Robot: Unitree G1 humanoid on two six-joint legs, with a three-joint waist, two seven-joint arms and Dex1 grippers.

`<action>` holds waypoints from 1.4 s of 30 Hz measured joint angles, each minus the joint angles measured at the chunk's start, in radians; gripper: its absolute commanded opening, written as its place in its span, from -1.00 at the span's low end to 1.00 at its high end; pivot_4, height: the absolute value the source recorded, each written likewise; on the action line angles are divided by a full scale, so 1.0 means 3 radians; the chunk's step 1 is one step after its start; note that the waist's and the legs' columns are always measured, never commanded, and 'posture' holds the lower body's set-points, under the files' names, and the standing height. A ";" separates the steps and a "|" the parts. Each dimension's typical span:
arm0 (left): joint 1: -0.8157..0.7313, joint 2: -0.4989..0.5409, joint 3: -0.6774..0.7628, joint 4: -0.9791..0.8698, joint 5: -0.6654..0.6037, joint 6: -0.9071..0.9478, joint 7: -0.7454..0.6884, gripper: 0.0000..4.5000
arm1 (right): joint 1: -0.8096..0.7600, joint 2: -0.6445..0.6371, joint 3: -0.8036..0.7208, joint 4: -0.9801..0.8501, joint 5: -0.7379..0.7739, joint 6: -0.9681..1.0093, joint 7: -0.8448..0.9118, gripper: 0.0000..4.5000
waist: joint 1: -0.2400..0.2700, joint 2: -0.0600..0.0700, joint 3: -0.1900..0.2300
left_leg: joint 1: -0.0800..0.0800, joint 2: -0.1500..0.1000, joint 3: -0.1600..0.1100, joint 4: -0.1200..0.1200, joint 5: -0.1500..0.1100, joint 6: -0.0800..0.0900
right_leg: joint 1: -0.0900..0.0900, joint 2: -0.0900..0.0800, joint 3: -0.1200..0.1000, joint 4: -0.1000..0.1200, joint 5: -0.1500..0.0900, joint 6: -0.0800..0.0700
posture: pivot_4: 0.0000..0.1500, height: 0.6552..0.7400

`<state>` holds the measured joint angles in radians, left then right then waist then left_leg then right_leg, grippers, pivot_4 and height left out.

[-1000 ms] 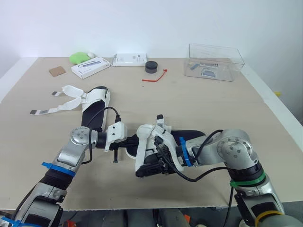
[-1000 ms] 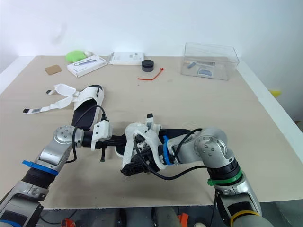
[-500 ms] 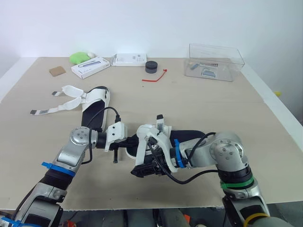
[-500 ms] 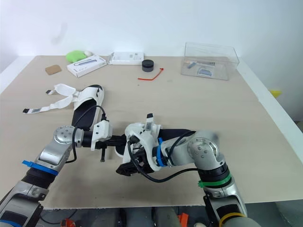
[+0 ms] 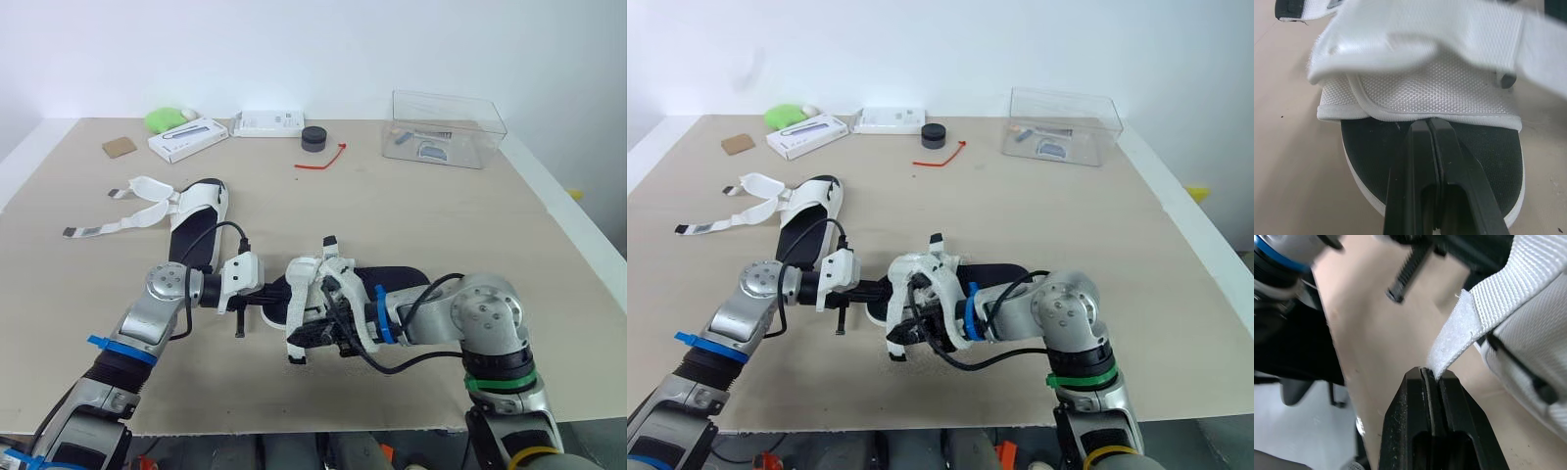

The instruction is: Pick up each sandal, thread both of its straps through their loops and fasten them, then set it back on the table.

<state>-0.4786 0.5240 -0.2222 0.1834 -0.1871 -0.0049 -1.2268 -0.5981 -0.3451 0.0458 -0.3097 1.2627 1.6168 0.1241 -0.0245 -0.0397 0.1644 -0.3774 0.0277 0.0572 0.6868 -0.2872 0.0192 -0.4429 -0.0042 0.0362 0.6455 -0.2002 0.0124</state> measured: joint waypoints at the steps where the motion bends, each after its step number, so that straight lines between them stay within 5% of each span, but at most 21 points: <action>1: 0.0000 0.0000 0.0001 0.0002 0.0000 0.0000 0.0001 -1.00 | -0.0066 -0.0010 -0.0052 0.0115 0.0135 0.0001 -0.0014 -0.98 | 0.0000 0.0000 0.0000 | 0.0000 0.0000 0.0000 0.0000 0.0000 0.0000 | 0.0000 0.0000 0.0001 0.0000 0.0000 0.0000 | 1.00 1.00; 10: -0.0006 -0.0014 -0.0008 0.0010 0.0011 -0.0038 0.0008 -1.00 | -0.1137 -0.0241 -0.0159 0.1033 0.0394 -0.0004 0.0019 -0.98 | -0.0001 0.0000 0.0000 | 0.0000 0.0000 -0.0002 -0.0002 -0.0002 0.0005 | 0.0000 0.0004 -0.0001 -0.0001 -0.0001 -0.0004 | 1.00 1.00; 23: -0.0007 -0.0043 -0.0019 0.0014 0.0011 -0.0100 0.0020 -1.00 | -0.1281 -0.0441 0.0245 0.1428 -0.0229 -0.0001 0.0696 -0.98 | 0.0001 0.0002 0.0000 | -0.0025 -0.0003 -0.0021 0.0003 -0.0008 0.0014 | -0.0006 -0.0008 -0.0024 -0.0012 0.0007 -0.0020 | 1.00 1.00; 42: -0.0005 -0.0041 -0.0021 0.0018 0.0029 -0.0132 0.0067 -1.00 | -0.1348 -0.0473 0.0245 0.2163 0.0312 -0.0003 0.0499 -0.98 | 0.0001 0.0002 0.0000 | -0.0027 -0.0003 -0.0022 0.0004 -0.0008 0.0014 | -0.0006 -0.0008 -0.0025 -0.0011 0.0008 -0.0022 | 1.00 1.00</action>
<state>-0.4801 0.5116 -0.2284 0.1887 -0.1785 -0.0445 -1.2068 -1.0024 -0.4869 0.1195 0.3392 1.3562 1.6160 0.2738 -0.0242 -0.0392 0.1645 -0.3854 0.0268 0.0506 0.6880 -0.2895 0.0236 -0.4446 -0.0066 0.0287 0.6420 -0.1977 0.0058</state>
